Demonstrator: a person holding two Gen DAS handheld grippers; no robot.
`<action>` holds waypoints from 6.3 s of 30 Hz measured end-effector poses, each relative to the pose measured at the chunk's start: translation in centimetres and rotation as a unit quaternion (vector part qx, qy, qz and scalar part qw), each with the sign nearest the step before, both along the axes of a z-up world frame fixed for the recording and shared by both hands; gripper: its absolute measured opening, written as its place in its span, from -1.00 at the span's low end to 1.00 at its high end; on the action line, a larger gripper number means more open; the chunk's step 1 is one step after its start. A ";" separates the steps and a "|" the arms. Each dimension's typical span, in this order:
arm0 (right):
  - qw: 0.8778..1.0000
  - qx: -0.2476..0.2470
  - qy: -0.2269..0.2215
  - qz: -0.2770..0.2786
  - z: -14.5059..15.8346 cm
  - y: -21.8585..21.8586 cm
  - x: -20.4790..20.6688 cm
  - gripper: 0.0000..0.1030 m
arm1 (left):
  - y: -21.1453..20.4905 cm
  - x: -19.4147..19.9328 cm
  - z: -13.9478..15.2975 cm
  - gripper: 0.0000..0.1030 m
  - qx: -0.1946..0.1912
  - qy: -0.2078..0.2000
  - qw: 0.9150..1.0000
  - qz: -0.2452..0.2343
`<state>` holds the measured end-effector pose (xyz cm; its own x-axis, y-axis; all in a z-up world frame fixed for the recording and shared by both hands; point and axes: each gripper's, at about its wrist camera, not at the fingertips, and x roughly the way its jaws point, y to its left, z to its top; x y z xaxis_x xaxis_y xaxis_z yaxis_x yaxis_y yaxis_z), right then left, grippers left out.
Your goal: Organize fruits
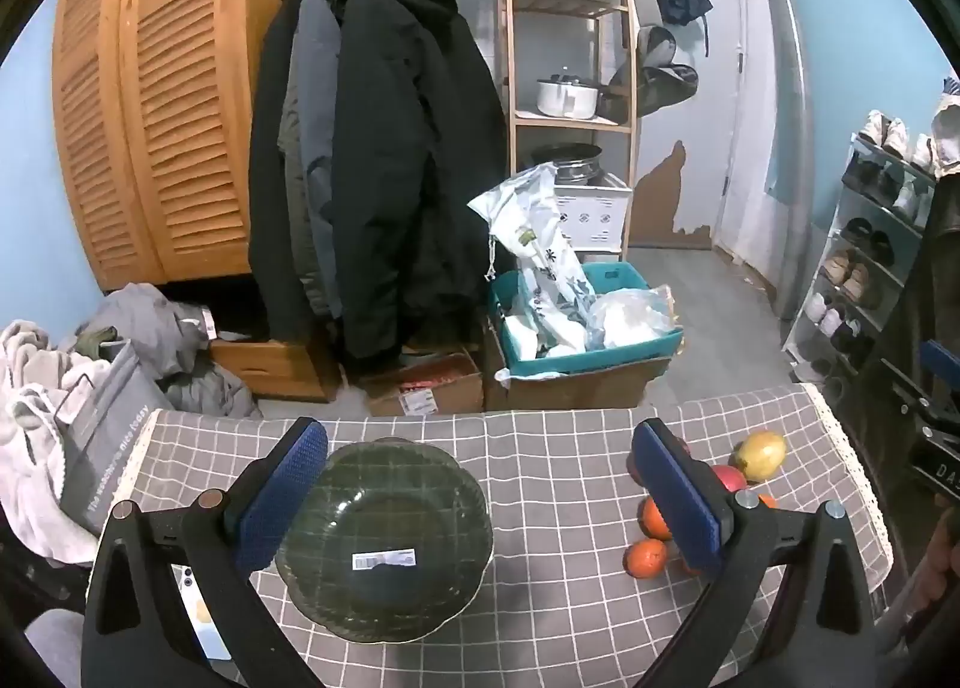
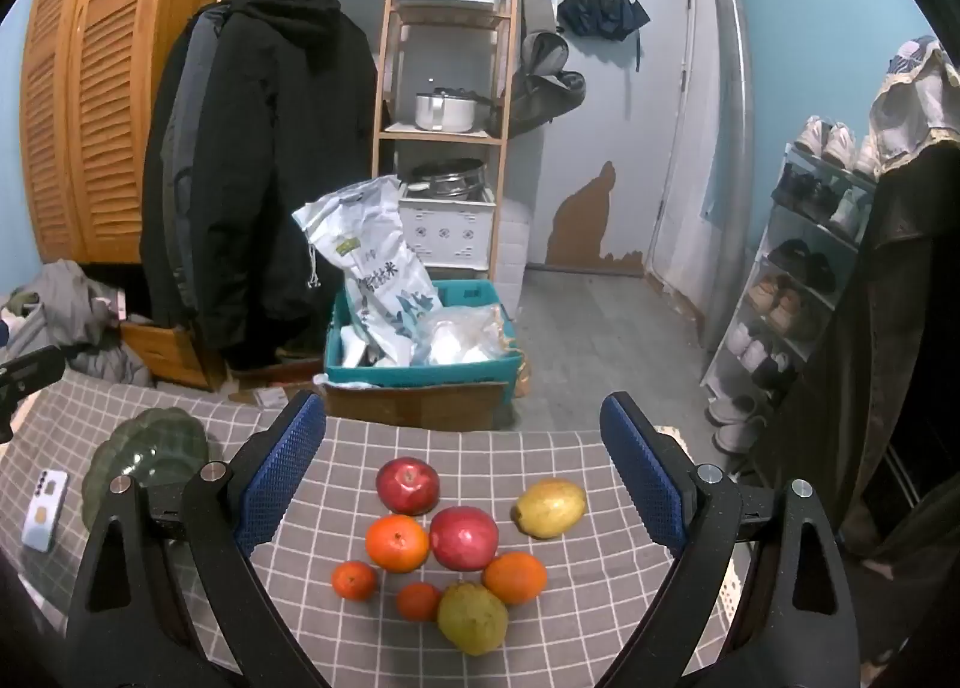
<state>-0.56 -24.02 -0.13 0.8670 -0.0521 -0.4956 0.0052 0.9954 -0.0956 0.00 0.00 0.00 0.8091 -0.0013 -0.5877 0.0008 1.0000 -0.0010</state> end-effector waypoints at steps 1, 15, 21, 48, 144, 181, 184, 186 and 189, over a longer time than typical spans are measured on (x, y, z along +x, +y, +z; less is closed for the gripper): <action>1.000 0.000 0.001 0.000 0.0 0.0 0.0 0.78 | 0.0 0.0 0.0 0.99 0.001 0.000 1.000 0.000; 1.000 0.001 0.005 0.000 0.5 -0.3 0.3 0.78 | 0.2 1.0 0.4 0.99 0.007 -0.009 1.000 0.004; 1.000 0.001 0.007 0.000 0.0 0.3 0.3 0.78 | 0.5 -0.1 0.3 0.99 0.009 -0.017 1.000 0.009; 1.000 0.000 0.010 0.000 0.0 0.5 0.4 0.78 | 0.4 -0.1 0.2 0.99 0.010 -0.016 1.000 0.009; 0.992 0.018 0.123 -0.002 -5.9 -2.3 0.9 0.78 | -5.3 2.1 -5.2 0.99 0.007 0.076 0.996 -0.041; 0.923 0.031 0.383 -0.006 -22.4 -4.1 6.1 0.77 | -10.6 6.5 -19.9 0.99 0.041 0.266 0.958 -0.098; 0.919 0.036 0.393 -0.005 -23.4 -4.3 6.4 0.70 | -10.9 6.6 -20.8 0.99 0.037 0.278 0.955 -0.097; 0.916 0.049 0.398 -0.002 -23.9 -4.4 6.6 0.63 | -11.0 6.8 -21.3 0.99 0.033 0.284 0.953 -0.097; 0.914 0.063 0.401 0.004 -24.6 -4.4 6.8 0.53 | -11.3 7.0 -21.7 0.99 0.029 0.289 0.952 -0.100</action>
<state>6.27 -28.38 -24.68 0.2231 0.0545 -0.9733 -0.0235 0.9984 0.0505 7.05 -11.27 -21.72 0.3378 -0.0753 -0.9382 0.2064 0.9785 -0.0042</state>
